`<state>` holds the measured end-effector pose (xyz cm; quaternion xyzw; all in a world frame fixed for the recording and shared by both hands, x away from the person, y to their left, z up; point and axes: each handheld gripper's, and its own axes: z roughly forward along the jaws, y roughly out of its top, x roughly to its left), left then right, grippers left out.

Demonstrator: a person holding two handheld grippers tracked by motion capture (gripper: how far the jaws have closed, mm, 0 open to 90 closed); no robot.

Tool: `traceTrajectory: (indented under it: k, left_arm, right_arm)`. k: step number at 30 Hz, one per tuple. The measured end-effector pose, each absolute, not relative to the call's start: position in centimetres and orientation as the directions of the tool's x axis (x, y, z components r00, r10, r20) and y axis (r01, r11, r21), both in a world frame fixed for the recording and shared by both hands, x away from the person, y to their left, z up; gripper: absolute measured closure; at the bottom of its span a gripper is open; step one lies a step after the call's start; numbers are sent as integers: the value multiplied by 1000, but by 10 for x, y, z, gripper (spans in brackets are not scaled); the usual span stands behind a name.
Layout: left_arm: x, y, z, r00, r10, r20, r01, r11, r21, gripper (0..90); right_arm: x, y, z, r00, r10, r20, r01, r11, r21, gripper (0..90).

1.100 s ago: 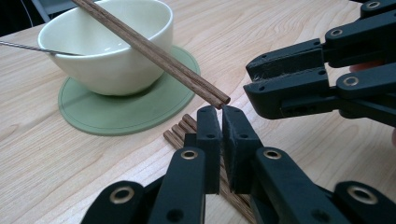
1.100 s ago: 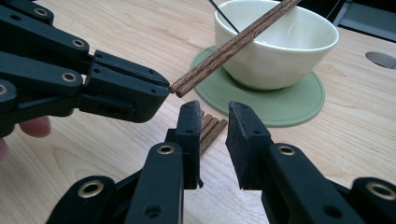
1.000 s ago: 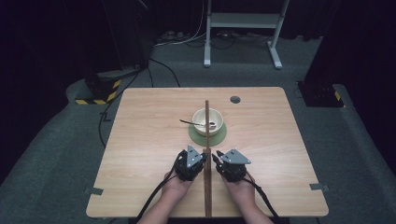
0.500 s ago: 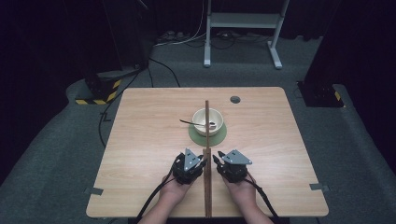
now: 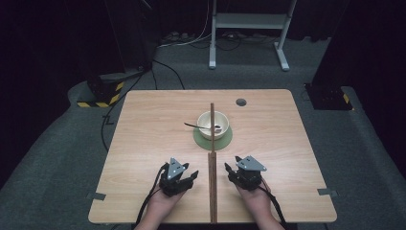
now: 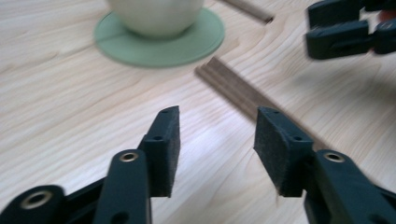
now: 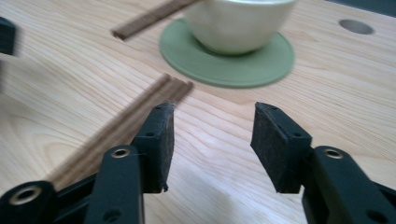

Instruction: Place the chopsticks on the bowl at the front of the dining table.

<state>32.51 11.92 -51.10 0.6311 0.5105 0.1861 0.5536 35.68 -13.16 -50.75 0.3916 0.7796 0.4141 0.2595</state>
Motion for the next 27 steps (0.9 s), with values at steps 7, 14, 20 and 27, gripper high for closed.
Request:
traceTrajectory:
  k: [7,14,20,27]
  left_arm:
    - [322,177,-522,293,897,-330,446,177,878,415]
    - [321,246,-525,152,943,-297,452,201,869,352]
    - [326,275,-538,33,944,-329,458,278,844,295]
    - [327,268,-540,29,952,-304,459,258,850,249]
  right_arm:
    - [357,-170,-512,-505,861,-62,448,323,833,448]
    - [357,-250,-518,-390,920,-46,541,269,797,434]
    - [359,-303,-520,-326,945,1,620,213,755,403]
    - [365,-298,-522,-313,950,-16,643,224,732,388]
